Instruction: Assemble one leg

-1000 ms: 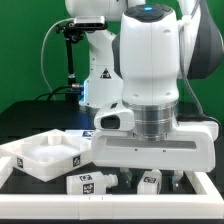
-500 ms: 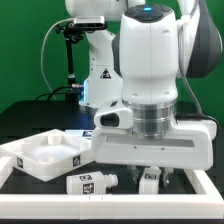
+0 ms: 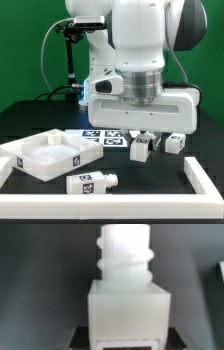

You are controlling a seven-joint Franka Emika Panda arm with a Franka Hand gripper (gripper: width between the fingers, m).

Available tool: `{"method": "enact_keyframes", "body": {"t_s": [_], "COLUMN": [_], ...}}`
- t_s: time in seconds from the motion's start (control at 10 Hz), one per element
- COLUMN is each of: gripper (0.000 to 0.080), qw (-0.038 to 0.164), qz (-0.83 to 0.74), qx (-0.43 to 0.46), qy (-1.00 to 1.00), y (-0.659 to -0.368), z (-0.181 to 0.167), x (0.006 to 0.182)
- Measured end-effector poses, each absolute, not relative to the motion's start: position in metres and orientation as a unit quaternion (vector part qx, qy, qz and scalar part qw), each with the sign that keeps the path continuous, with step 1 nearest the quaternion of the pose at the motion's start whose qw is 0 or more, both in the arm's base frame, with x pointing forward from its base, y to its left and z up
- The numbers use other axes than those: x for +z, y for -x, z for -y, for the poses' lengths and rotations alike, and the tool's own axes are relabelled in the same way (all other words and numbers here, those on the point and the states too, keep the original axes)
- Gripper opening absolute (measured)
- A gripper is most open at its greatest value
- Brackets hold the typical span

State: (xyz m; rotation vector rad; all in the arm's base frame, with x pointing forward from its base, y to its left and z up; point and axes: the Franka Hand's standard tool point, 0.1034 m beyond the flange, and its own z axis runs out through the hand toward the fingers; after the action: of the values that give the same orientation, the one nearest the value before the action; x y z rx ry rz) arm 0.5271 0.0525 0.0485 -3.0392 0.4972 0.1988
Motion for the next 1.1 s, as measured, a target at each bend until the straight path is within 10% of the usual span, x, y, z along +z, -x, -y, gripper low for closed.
{"method": "enact_keyframes", "body": {"t_s": [0.4, 0.8, 1.1], "gripper": [0.0281, 0.0281, 0.0281], "qw": [0.031, 0.036, 0.033], "qz": [-0.137, -0.127, -0.133], "qx": [0.064, 0.057, 0.056], "qy": [0.988, 0.990, 0.989], "y": [-0.518, -0.419, -0.417], "z": [-0.047, -0.014, -0.016], "x": [0.050, 0.048, 0.045]}}
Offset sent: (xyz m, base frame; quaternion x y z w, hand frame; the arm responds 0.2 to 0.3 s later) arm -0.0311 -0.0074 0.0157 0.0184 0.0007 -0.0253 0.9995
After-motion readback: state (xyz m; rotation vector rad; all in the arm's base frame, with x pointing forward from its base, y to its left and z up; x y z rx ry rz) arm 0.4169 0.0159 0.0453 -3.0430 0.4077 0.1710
